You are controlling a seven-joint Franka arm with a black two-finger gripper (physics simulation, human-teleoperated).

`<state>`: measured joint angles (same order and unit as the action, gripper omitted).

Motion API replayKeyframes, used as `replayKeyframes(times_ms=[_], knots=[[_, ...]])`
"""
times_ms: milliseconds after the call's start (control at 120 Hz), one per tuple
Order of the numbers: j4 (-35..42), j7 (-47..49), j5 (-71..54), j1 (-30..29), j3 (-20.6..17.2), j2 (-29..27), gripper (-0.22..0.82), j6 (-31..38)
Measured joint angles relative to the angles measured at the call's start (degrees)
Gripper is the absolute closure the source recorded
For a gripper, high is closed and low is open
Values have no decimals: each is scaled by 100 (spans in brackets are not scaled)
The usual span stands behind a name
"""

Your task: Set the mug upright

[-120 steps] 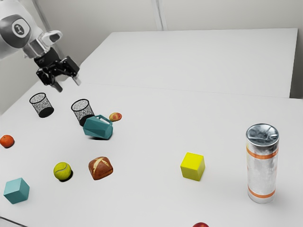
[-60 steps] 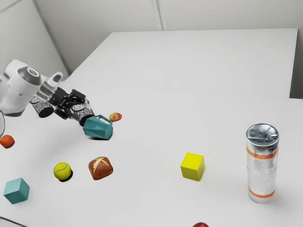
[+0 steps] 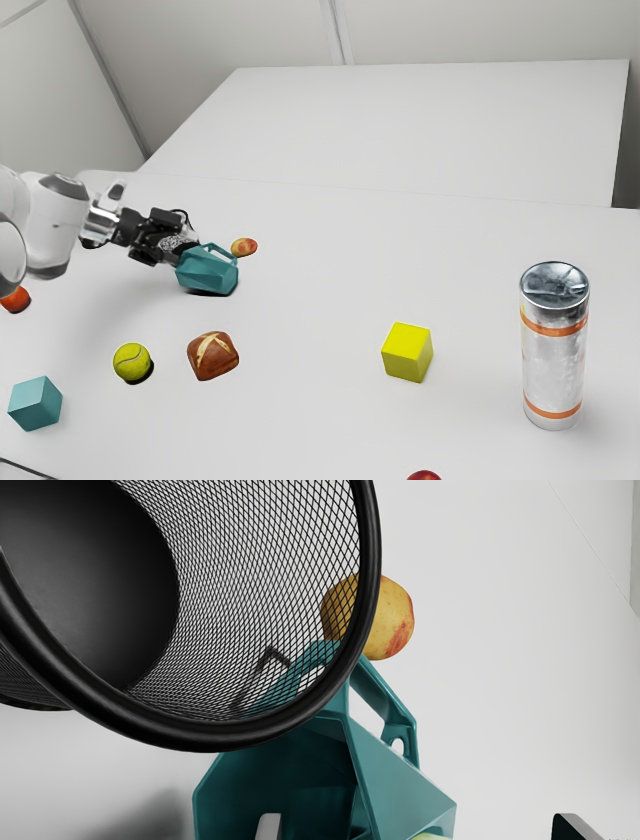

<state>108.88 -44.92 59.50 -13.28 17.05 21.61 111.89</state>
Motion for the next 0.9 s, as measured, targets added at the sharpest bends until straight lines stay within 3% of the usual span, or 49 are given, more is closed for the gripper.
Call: replayKeyframes(times_ms=[425, 467, 667, 900], knots=[[400, -923, 830, 72, 1, 108, 4, -149], [427, -994, 893, 71, 1, 108, 9, -169], [443, -1277, 1146, 72, 3, 77, 53, -275], [435, -1520, 1505, 83, 1, 27, 72, -502]])
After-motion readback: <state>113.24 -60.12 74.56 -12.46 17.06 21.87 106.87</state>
